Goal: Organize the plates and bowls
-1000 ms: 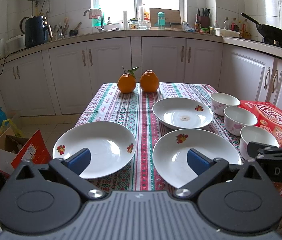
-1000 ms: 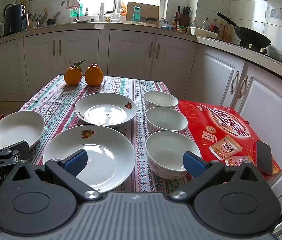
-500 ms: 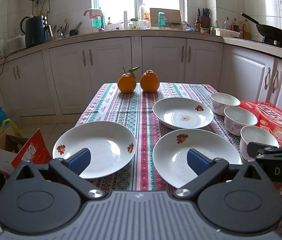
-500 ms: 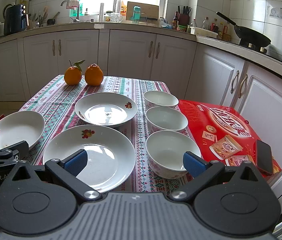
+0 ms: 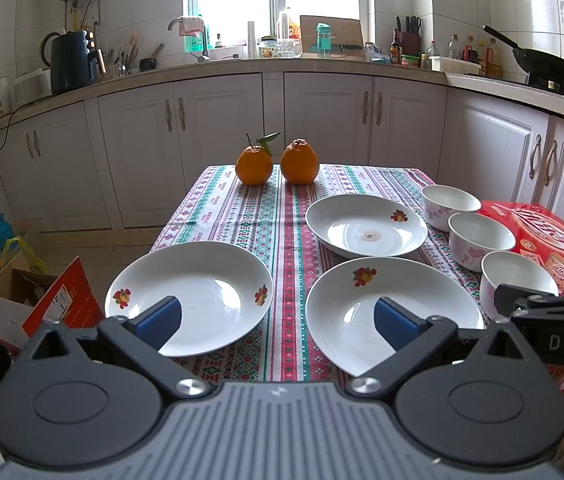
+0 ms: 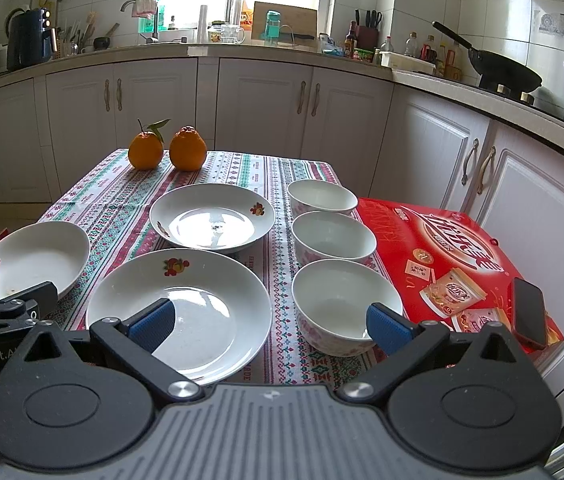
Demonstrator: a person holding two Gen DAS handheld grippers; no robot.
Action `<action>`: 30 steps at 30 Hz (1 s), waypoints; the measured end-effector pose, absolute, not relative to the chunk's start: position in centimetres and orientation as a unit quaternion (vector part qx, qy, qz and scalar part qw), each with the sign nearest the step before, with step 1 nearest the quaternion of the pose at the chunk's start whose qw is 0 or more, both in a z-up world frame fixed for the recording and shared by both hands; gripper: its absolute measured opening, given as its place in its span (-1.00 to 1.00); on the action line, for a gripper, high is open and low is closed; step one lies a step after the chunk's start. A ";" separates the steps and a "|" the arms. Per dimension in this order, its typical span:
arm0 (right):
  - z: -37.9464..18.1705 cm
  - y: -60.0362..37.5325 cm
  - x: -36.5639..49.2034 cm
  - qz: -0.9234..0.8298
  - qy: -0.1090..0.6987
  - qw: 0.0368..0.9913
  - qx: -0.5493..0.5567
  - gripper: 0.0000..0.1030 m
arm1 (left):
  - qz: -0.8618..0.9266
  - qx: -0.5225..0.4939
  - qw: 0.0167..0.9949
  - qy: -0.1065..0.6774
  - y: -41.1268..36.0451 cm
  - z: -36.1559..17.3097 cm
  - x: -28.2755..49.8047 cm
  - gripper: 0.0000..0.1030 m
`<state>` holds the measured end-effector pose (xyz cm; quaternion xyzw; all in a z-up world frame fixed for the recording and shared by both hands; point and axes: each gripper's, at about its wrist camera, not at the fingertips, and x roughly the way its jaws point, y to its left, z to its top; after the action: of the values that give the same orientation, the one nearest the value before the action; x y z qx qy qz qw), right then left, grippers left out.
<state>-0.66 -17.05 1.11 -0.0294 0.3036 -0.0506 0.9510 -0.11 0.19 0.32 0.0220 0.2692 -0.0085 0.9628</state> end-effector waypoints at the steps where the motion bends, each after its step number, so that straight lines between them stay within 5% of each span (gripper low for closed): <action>1: 1.1 -17.1 -0.6 -0.051 0.304 0.951 -0.029 1.00 | -0.008 0.022 0.963 0.269 0.2 0.3 -0.1 0.97; 30: 0.8 -16.5 1.7 -0.029 0.321 0.946 -0.041 1.00 | -0.003 0.029 0.959 0.281 0.6 -0.5 1.8 0.97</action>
<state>1.69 -16.49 0.78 -0.0410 0.3212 -0.0290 0.9457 1.77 0.56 -0.49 0.0291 0.2810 -0.0028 0.9593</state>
